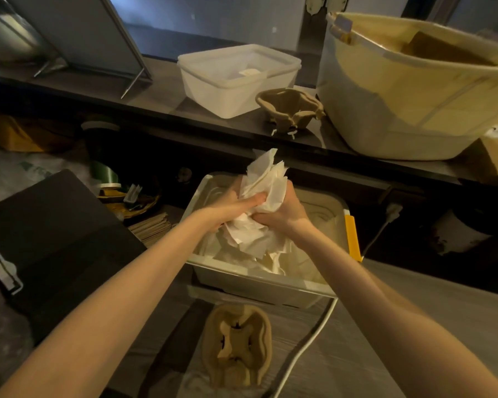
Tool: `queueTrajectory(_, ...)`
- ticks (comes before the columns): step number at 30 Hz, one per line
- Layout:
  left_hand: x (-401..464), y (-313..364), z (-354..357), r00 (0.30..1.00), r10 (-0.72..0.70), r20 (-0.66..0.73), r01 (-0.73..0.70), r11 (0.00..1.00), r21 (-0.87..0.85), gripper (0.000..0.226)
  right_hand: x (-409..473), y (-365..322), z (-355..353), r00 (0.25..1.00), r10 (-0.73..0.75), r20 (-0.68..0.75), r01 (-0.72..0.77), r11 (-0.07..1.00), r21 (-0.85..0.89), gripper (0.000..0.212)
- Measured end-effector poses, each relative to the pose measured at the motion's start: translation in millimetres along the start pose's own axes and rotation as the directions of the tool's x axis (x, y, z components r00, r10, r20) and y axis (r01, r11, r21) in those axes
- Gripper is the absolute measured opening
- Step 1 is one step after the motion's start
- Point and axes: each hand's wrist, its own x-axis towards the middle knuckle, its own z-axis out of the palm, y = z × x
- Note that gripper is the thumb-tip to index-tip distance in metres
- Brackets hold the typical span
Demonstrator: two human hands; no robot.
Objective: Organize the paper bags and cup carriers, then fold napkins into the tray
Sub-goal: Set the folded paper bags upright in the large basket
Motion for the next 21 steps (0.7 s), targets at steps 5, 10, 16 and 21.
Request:
queueTrajectory(5,-27.4,19.0,-3.3,0.975,0.212,-0.069,-0.209,0.977,0.05,0.06,-14.7,-21.0,-17.5,0.987,-0.127,-0.1,0.124,0.992,-0.027,0.092)
queueTrajectory(10,-54.2,38.9,-3.5,0.928,0.334,-0.163,-0.332,0.942,0.039,0.06,-37.6,-55.0,-41.4,0.957,-0.26,-0.128,0.259,0.966,-0.023,0.09)
queueTrajectory(16,-74.7,77.8,21.9,0.842,0.489,-0.231,-0.488,0.871,0.064,0.064,-64.8,-67.2,-97.8,0.919,-0.352,-0.18,0.357,0.934,-0.007,0.089)
queueTrajectory(21,-83.2,108.3,76.0,0.786,0.594,-0.171,-0.595,0.802,0.053,0.059,-98.3,-49.9,-152.8,0.881,-0.386,-0.274,0.391,0.919,-0.038,0.093)
